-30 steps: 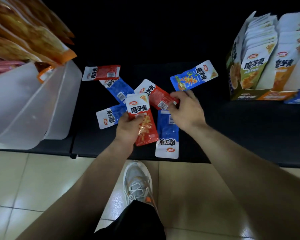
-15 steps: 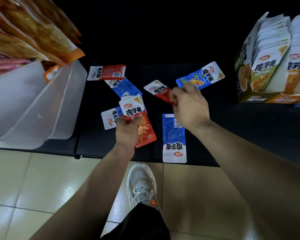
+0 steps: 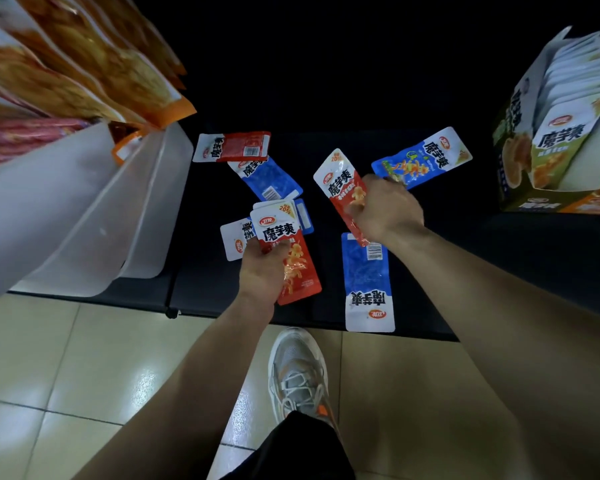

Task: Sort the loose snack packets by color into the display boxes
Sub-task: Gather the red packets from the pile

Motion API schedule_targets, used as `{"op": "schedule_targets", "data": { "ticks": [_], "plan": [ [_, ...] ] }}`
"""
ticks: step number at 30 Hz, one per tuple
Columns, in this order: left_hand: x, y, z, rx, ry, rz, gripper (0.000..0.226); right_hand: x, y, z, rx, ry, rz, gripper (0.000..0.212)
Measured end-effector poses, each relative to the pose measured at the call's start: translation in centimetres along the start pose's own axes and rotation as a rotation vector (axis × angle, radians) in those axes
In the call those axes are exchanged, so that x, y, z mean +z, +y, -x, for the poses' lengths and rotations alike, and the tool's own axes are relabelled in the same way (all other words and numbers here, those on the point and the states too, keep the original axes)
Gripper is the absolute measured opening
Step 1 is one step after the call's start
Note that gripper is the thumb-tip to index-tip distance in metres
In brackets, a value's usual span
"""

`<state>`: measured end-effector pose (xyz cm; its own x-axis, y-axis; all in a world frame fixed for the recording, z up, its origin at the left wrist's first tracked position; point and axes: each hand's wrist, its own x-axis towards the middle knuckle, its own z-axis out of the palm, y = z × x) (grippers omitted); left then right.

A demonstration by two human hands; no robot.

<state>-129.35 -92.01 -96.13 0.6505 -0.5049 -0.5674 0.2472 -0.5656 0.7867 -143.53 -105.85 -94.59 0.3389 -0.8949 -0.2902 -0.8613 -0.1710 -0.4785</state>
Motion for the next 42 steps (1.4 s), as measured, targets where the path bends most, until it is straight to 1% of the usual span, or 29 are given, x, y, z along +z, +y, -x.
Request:
{"op": "schedule_targets", "data": {
  "ticks": [1, 3, 5, 7, 9, 10, 12, 13, 14, 15, 16, 17, 19, 21, 22, 23, 25, 26, 28, 29, 30, 32, 34, 36, 37, 38, 39, 40, 42],
  "plan": [
    [0.0, 0.1, -0.1, -0.019, 0.000, 0.029, 0.015, -0.1, -0.2, 0.3, -0.006, 0.010, -0.116, 0.019],
    [0.2, 0.4, -0.2, -0.068, 0.009, 0.095, 0.016, -0.4, -0.9, 1.6, -0.019, -0.010, -0.386, 0.024],
    [0.5, 0.9, -0.1, -0.115, -0.002, 0.185, 0.024, -0.5, -2.1, 3.4, -0.045, -0.115, -0.619, 0.023],
    [0.9, 1.2, 0.1, -0.118, -0.047, 0.269, 0.032, 0.7, -3.2, 4.6, -0.061, -0.194, -0.646, 0.017],
    [1.1, 1.6, 0.5, -0.071, -0.080, 0.294, 0.028, 2.2, -4.0, 5.0, -0.023, -0.174, -0.585, 0.011],
    [1.1, 1.7, 0.5, -0.035, -0.088, 0.285, 0.024, 2.9, -4.2, 5.0, 0.002, -0.145, -0.553, 0.014],
    [1.0, 1.8, 0.7, 0.008, -0.099, 0.277, 0.023, 3.4, -4.5, 4.9, 0.054, -0.122, -0.579, 0.035],
    [0.9, 1.7, 0.8, 0.018, -0.118, 0.276, 0.024, 3.2, -4.6, 5.0, 0.075, -0.152, -0.629, 0.046],
    [0.9, 1.7, 0.9, 0.021, -0.145, 0.275, 0.024, 3.1, -4.6, 4.8, 0.084, -0.206, -0.705, 0.050],
    [0.8, 1.9, 1.1, 0.021, -0.171, 0.260, 0.023, 3.0, -4.5, 4.8, 0.077, -0.264, -0.785, 0.044],
    [0.8, 2.2, 0.9, 0.033, -0.189, 0.214, 0.022, 2.9, -4.3, 4.7, 0.064, -0.296, -0.855, 0.034],
    [0.7, 2.6, 0.5, 0.074, -0.195, 0.106, 0.020, 2.9, -4.0, 4.6, 0.063, -0.285, -0.895, 0.027],
    [0.1, 3.9, -1.5, 0.245, -0.139, -0.205, 0.016, 2.5, -3.2, 4.3, 0.098, -0.227, -0.925, 0.027],
    [-0.9, 5.9, -4.4, 0.433, -0.028, -0.488, 0.015, 1.7, -2.4, 4.1, 0.156, -0.238, -0.962, 0.030],
    [-1.5, 7.1, -6.1, 0.511, 0.027, -0.648, 0.022, 1.3, -1.8, 4.1, 0.185, -0.251, -0.999, 0.030],
    [-2.0, 8.1, -7.6, 0.558, 0.054, -0.822, 0.034, 0.9, -1.2, 4.1, 0.206, -0.253, -1.029, 0.029],
    [-2.6, 10.0, -10.3, 0.570, 0.028, -1.120, 0.057, 0.3, -0.2, 4.2, 0.226, -0.233, -1.040, 0.029],
    [-2.6, 10.5, -11.3, 0.541, -0.016, -1.199, 0.065, 0.2, 0.3, 4.2, 0.235, -0.219, -1.042, 0.029],
    [-1.8, 10.6, -12.3, 0.465, -0.105, -1.262, 0.075, 0.0, 1.1, 4.5, 0.270, -0.187, -1.062, 0.030],
    [-1.3, 10.0, -12.0, 0.457, -0.120, -1.290, 0.076, -0.1, 1.4, 4.6, 0.292, -0.174, -1.073, 0.030],
    [-0.7, 9.2, -11.3, 0.486, -0.109, -1.316, 0.074, -0.2, 1.8, 4.7, 0.308, -0.162, -1.082, 0.030],
    [0.2, 7.2, -8.8, 0.636, -0.072, -1.290, 0.060, -0.4, 2.4, 5.0, 0.327, -0.144, -1.088, 0.028],
    [0.8, 4.8, -5.8, 0.815, -0.073, -1.247, 0.046, -0.5, 3.0, 5.3, 0.329, -0.139, -1.084, 0.026],
    [1.2, 2.8, -3.6, 0.955, -0.056, -1.202, 0.041, -0.4, 3.6, 5.8, 0.340, -0.141, -1.083, 0.025],
    [1.4, 2.2, -3.0, 0.972, -0.039, -1.151, 0.037, -0.4, 3.8, 6.1, 0.347, -0.140, -1.081, 0.025],
    [1.7, 1.8, -2.5, 0.947, -0.019, -1.087, 0.032, -0.4, 4.1, 6.5, 0.353, -0.135, -1.079, 0.026],
    [2.0, 1.7, -2.1, 0.887, 0.006, -1.020, 0.027, -0.4, 4.3, 6.8, 0.362, -0.129, -1.078, 0.027],
    [2.3, 1.6, -1.9, 0.813, 0.033, -0.963, 0.028, -0.3, 4.5, 7.2, 0.374, -0.123, -1.077, 0.028],
    [2.7, 1.6, -1.8, 0.711, 0.117, -0.949, 0.044, -0.1, 5.0, 8.0, 0.389, -0.110, -1.068, 0.027]
  ]
}}
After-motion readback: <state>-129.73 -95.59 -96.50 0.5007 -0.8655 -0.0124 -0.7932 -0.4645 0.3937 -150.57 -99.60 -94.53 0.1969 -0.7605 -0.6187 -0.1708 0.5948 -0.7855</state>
